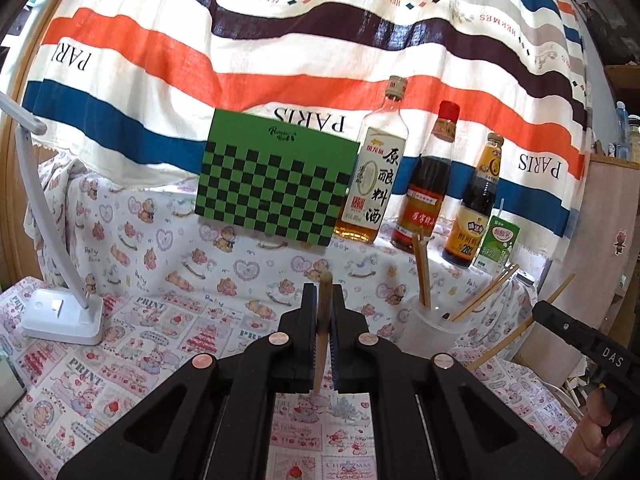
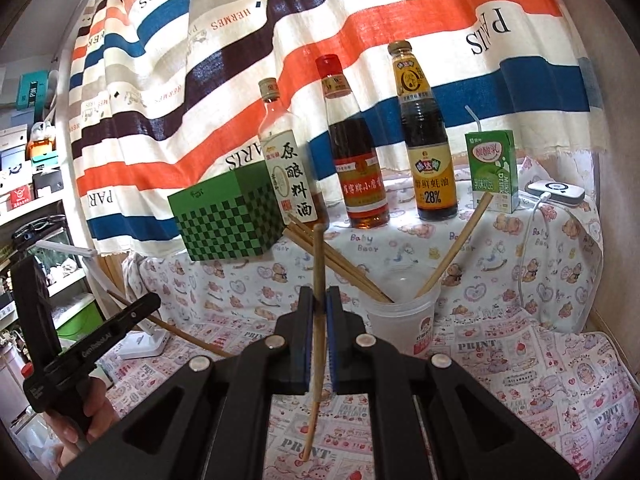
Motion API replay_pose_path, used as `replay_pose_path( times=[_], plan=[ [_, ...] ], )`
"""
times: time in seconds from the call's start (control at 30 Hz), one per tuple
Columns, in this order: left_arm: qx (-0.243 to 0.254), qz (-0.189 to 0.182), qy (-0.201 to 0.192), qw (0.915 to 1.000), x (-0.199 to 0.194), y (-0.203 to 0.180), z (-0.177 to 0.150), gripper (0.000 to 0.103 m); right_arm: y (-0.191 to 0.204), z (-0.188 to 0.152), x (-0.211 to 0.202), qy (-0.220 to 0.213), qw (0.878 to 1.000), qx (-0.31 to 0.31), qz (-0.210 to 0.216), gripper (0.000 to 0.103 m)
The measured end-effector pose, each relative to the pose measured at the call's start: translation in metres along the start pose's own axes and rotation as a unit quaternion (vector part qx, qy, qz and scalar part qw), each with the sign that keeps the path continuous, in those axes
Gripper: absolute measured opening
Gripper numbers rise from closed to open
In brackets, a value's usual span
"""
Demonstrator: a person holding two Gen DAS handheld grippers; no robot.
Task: Organize utensils
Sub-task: 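Lift both chopsticks and carry them toward the clear cup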
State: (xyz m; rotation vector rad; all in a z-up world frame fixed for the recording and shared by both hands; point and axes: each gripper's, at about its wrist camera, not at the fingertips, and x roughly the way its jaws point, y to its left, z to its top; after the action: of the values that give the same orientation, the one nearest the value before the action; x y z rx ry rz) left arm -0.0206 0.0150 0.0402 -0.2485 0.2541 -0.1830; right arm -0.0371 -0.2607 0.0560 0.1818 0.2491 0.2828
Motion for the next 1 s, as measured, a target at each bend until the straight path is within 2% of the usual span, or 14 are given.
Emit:
replay_pose_path(
  times=[0.33,0.5,0.63,0.8,1.0],
  plan=[
    [0.015,-0.002,-0.002,0.9999,-0.002,-0.006,0.001,0.004,0.006,-0.003,0.005,0.007,1.0,-0.024,-0.009,0.006],
    [0.022,0.008,0.008,0.9997,0.005,-0.008,-0.002,0.005,0.006,-0.002,0.007,0.012,0.999,-0.029,-0.007,0.006],
    [0.032,0.004,0.025,0.9991,0.011,-0.011,-0.005,0.005,0.005,-0.003,0.01,0.023,0.999,-0.029,-0.001,0.006],
    [0.047,0.001,0.027,0.9985,0.011,-0.015,-0.007,0.005,0.002,-0.002,0.01,0.023,1.0,-0.02,0.001,0.006],
    [0.043,-0.02,0.013,0.9988,0.005,-0.011,0.004,0.005,0.0,0.006,-0.005,-0.022,0.999,-0.026,0.004,0.006]
  ],
)
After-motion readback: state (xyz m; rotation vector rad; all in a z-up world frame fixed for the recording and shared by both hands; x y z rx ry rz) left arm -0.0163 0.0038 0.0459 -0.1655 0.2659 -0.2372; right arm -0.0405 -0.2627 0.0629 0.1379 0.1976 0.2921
